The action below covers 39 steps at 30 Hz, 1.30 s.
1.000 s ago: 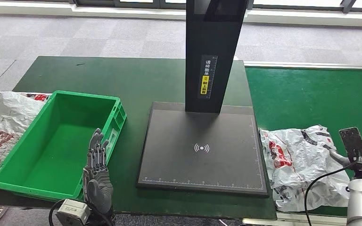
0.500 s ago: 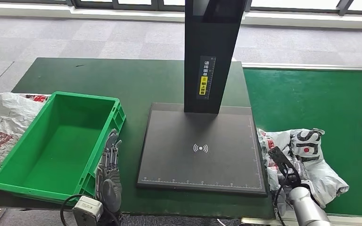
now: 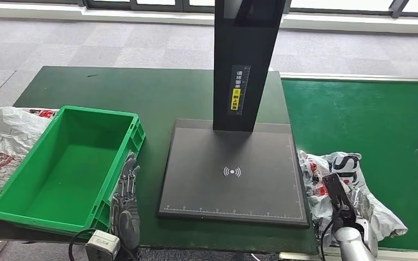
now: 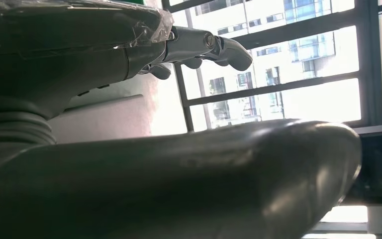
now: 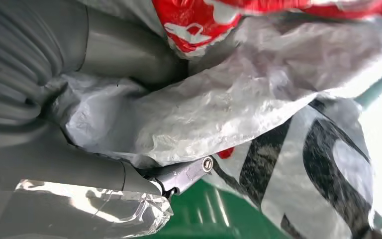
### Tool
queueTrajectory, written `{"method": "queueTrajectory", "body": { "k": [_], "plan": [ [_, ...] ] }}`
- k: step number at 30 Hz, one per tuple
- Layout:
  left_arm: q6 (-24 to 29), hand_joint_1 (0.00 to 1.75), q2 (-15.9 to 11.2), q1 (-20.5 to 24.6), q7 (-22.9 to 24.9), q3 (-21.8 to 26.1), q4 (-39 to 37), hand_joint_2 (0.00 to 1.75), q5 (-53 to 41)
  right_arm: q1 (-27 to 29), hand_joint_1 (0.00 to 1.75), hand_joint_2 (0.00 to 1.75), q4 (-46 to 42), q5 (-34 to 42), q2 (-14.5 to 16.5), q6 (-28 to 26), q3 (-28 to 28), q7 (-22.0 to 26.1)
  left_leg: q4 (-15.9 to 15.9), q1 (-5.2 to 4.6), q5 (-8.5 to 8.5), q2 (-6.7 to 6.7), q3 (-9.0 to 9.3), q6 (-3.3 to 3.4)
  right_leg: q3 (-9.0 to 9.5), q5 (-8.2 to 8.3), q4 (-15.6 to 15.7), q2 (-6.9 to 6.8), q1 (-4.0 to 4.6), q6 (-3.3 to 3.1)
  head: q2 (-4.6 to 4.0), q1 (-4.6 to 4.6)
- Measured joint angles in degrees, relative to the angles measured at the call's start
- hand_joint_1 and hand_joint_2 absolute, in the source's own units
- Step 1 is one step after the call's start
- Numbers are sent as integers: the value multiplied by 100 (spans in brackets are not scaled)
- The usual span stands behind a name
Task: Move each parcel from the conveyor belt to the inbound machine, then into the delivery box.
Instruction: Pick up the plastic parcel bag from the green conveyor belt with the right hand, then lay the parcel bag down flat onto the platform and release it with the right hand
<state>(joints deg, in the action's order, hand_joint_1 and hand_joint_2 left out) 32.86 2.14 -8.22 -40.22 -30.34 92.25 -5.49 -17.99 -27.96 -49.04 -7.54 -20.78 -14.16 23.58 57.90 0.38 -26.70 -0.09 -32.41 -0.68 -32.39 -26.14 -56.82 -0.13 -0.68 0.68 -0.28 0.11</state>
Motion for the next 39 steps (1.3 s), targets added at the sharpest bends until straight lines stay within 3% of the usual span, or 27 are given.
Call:
{"method": "queueTrajectory", "body": {
  "k": [4,7,14,19,24,28,34,39],
  "plan": [
    [5,0,-2,-28,0,0,33,0,-4,165,175,175,-370,260,52,-217,-57,227,-1,1,0,-7,-10,-1,-11,-2,-1,-4,1,-2,0,-1],
    [-11,0,-2,-34,0,0,36,0,-20,495,175,175,-997,887,145,-544,-125,651,-1,1,0,-23,-19,-1,-15,-8,-1,-22,2,-5,0,-1],
    [-198,0,-2,-32,0,0,33,0,34,1795,175,175,-3996,2423,527,-1072,-133,1548,-3,1,-6,-32,-35,-6,-26,-20,-3,-36,2,-9,0,0],
    [-199,0,-2,-33,0,0,36,0,20,2317,175,175,-5902,2501,646,-1593,279,1626,-4,1,-6,-22,-35,-7,-31,-21,-5,-26,2,-10,0,-1],
    [-323,0,14,-20,1,0,28,0,13,2373,175,175,-6690,2165,650,-1779,842,1376,-4,2,-5,-17,-34,-6,-27,-20,-5,-20,2,-10,0,-1],
    [-529,0,131,98,2,20,-24,0,4,1840,175,175,-6115,2041,688,-1429,1286,1042,-5,2,-6,10,-69,-7,-22,-14,-5,3,2,-13,0,1],
    [-624,0,337,342,3,37,-202,0,-28,579,175,175,-3439,1970,1169,-1422,1846,1249,-4,3,30,19,-25,-15,-40,22,-10,18,3,-14,0,-1],
    [-530,0,429,432,3,37,-385,0,-39,56,175,175,-2109,2069,1499,-1343,2048,1342,-7,7,33,-4,-38,-19,-49,18,-16,1,6,-22,0,-1]
  ]
}}
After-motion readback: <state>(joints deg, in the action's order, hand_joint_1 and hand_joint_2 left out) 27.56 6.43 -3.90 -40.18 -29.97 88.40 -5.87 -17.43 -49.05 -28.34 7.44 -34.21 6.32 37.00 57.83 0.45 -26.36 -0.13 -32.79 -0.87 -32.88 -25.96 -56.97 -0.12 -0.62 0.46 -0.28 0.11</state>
